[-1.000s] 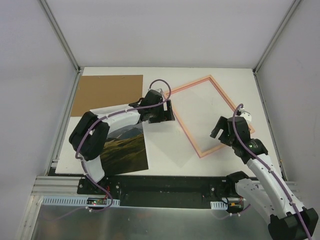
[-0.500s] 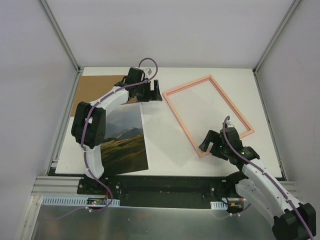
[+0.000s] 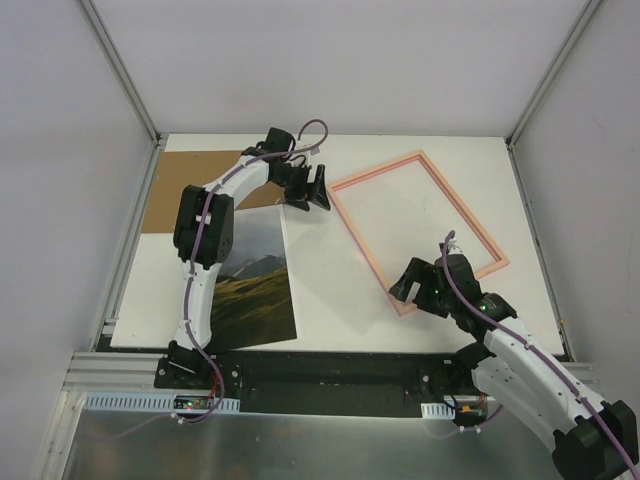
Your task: Put the photo into the frame
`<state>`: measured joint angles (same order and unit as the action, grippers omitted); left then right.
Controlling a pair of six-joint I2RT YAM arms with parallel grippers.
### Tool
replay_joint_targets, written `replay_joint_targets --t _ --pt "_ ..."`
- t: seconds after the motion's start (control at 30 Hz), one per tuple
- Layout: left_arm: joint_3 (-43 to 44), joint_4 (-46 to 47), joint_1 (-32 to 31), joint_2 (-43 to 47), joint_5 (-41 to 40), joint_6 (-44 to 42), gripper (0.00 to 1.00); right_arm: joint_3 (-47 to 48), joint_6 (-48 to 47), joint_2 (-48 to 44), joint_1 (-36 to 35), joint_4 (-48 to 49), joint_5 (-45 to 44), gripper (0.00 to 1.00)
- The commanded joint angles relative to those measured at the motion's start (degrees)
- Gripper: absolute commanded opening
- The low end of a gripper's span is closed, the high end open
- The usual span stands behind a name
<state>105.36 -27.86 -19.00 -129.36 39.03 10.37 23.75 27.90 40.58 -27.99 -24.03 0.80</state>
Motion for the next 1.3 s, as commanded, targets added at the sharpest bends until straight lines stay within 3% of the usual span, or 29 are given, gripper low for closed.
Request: replay_joint_targets --t 0.0,0.63,0.87,1.03,1.27 --pt "5.1 -5.7 0.8 -3.0 9.8 -4.6 0.83 1.2 0.8 0.3 -0.6 1.6 0.0 0.96" --pt "4.6 -7.5 -0.2 -9.4 19.5 -6.4 0.69 3.1 -1.1 1.6 -0.7 2.1 0.0 0.96" --pt "4.2 -7.4 -0.9 -10.1 22.7 -6.2 0.56 4.0 -2.3 2.8 -0.7 2.5 -0.4 0.96" --pt "3.5 -7.4 -1.6 -10.3 24.6 -6.7 0.54 4.6 -3.1 3.2 -0.8 2.5 -0.4 0.96" --pt "2.3 -7.4 -1.7 -10.5 27.5 -7.2 0.40 4.9 -3.8 4.0 -0.8 2.8 -2.4 0.96"
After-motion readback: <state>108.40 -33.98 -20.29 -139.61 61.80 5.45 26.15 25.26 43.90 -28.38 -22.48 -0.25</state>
